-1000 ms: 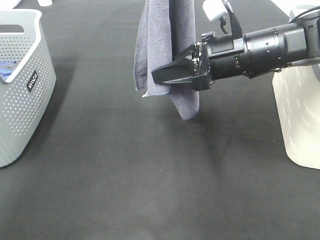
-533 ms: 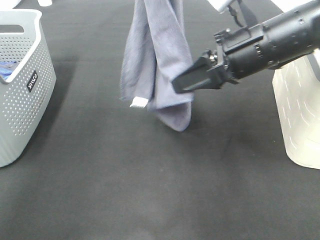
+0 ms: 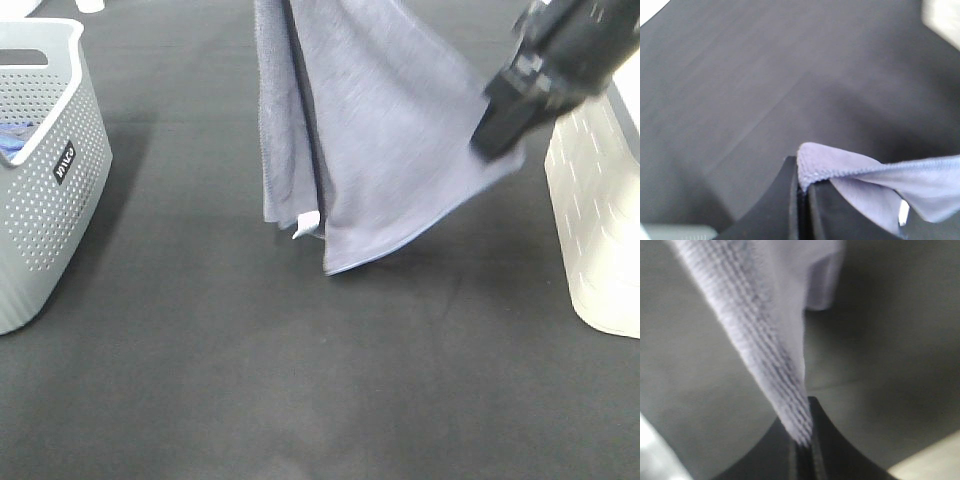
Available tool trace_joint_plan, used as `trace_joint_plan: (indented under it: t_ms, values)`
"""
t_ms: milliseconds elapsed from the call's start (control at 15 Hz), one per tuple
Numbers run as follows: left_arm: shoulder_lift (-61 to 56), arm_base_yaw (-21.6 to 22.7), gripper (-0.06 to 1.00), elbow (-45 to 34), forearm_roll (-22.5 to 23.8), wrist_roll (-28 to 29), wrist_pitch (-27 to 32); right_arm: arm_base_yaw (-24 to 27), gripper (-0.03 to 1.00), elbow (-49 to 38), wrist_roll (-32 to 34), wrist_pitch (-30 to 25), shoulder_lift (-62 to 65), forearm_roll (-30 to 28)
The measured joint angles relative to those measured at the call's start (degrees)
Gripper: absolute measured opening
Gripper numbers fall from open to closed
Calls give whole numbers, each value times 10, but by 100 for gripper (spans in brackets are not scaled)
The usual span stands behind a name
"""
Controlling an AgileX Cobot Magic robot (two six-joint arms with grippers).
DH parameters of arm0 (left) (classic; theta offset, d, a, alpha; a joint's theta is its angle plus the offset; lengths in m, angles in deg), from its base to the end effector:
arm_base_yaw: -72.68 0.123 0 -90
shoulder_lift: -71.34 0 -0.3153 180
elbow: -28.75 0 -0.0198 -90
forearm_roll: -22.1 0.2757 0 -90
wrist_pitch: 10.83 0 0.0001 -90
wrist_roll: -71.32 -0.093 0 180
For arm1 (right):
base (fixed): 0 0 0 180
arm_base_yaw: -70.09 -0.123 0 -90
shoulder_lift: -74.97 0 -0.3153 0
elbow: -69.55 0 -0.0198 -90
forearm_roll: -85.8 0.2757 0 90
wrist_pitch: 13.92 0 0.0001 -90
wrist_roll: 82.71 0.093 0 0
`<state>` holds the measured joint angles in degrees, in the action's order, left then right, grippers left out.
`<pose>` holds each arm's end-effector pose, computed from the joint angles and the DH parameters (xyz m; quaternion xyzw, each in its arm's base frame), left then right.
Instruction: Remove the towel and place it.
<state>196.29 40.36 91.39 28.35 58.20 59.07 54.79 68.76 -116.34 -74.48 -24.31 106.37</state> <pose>0.4142 -0.2508 0.4650 0.3493 0.8435 -0.0138 0.4079 0.3372 0.1218 0.3228 -0.3467 0.9078 0.1395 0.1902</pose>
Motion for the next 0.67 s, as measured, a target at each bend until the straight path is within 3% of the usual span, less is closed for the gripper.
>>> trace_joint_plan:
  t_ms: [133,400,667]
  values:
    - [1,0,0,0,23,56,0,0,0,50,7,-1,0,-27]
    - [2,0,0,0,45,76,0,0,0,123,-24,58,-7,-61]
    - [28,16,0,0,55,95,-47,0,0,180,-66,71,-56,-86]
